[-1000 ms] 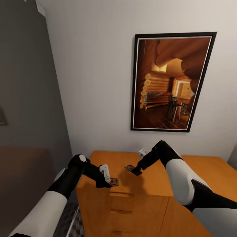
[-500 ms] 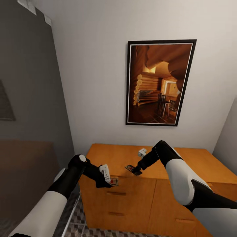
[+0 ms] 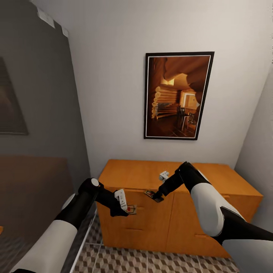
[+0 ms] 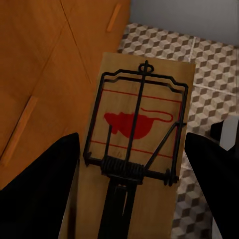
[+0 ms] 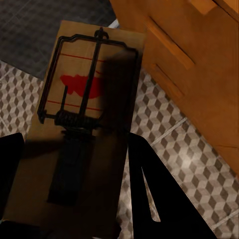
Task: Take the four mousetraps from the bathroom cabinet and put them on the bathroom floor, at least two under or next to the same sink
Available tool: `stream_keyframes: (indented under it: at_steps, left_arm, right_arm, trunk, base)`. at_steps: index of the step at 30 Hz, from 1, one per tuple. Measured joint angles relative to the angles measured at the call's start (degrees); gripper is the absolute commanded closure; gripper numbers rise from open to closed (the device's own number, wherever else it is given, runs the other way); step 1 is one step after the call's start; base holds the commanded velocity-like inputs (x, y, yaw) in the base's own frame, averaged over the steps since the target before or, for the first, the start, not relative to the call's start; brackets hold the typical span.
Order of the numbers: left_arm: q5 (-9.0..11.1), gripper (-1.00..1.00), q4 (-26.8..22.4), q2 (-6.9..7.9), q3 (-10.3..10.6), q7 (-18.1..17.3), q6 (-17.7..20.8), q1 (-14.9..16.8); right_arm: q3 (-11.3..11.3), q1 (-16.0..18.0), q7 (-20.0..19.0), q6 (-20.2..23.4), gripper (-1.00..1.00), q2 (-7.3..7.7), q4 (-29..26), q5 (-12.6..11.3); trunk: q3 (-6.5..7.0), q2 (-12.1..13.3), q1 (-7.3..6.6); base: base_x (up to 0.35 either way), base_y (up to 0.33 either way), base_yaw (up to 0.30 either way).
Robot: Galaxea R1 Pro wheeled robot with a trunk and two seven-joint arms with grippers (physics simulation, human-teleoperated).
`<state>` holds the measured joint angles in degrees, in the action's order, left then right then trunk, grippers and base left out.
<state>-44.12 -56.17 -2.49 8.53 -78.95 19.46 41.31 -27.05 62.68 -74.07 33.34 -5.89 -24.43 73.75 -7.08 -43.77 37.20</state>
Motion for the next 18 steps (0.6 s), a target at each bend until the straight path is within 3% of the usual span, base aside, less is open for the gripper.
stream_keyframes:
  at_steps: [5,9,14,18]
  left_arm:
    - [0.0,1.00,1.3,-0.03,-0.1,0.8,-0.1,0.0]
    - [0.1,1.00,6.4,-0.69,0.0,5.4,-0.4,0.0]
    - [0.5,1.00,15.2,-2.87,0.0,16.2,-0.4,0.0]
    - [4.7,1.00,19.2,-4.34,-1.9,21.3,0.1,0.0]
  right_arm:
    - [0.0,0.0,0.0,0.0,1.00,0.00,1.1,0.0]
    - [0.0,0.0,1.9,0.0,1.00,0.00,3.9,0.0]
    - [-0.1,0.0,10.7,-0.2,1.00,0.20,11.2,-0.3]
    - [-0.3,-1.8,18.9,-2.3,1.00,0.46,14.6,-0.6]
  trunk:
    - [0.00,0.0,0.00]
    - [-0.01,0.0,0.00]
    - [-0.01,0.0,0.00]
    - [-0.01,0.0,0.00]
  base:
    - [-0.041,0.000,0.000]
    - [-0.006,0.000,0.000]
    - [-0.001,0.000,0.000]
    - [0.000,0.000,0.000]
